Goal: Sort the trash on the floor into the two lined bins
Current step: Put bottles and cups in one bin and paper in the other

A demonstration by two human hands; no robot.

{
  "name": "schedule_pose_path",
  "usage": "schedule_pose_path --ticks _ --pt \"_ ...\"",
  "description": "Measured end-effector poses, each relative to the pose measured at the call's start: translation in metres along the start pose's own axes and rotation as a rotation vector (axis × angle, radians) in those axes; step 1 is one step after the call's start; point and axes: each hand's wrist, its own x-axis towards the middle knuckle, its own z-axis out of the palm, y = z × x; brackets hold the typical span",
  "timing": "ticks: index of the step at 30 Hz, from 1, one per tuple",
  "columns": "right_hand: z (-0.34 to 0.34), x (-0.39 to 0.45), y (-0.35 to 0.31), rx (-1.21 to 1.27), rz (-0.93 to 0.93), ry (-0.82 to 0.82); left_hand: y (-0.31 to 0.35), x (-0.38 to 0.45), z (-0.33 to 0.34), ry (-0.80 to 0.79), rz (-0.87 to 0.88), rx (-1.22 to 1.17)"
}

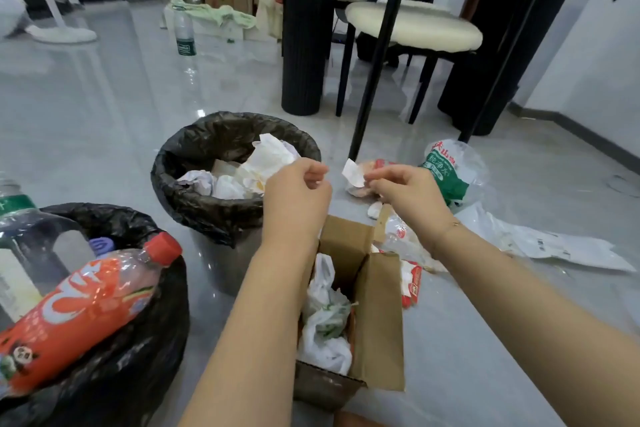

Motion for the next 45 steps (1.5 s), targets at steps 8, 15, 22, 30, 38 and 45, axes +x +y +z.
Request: schedule_pose_path --ticks 8,15,22,30,38,45 --pt "-0.062 -0.029 0.138 -0.192 0.418 -0.029 -0.025 -0.042 0.102 -0.416 0.042 0.092" --pt "-0.03 -0.015 0.214 -0.269 0.638 0.027 -0.052 -0.035 0.117 -0.562 0.163 0.385" --pt "0.002 0.004 0.246 -0.358 0.829 0.053 -0.06 -0.03 0.121 -0.589 0.193 0.431" --pt "-0.017 -0.021 0.241 0.11 0.639 0.327 -0.058 -0.029 0.12 -0.582 0.155 0.368" --pt "-0.064 -0.038 0.143 0.374 0.388 0.425 -0.027 -0.036 0.09 -0.431 0.085 0.215" --pt "-0.034 -0.022 0.021 0.418 0.235 0.111 -0.007 -0.017 0.011 0.194 0.09 0.397"
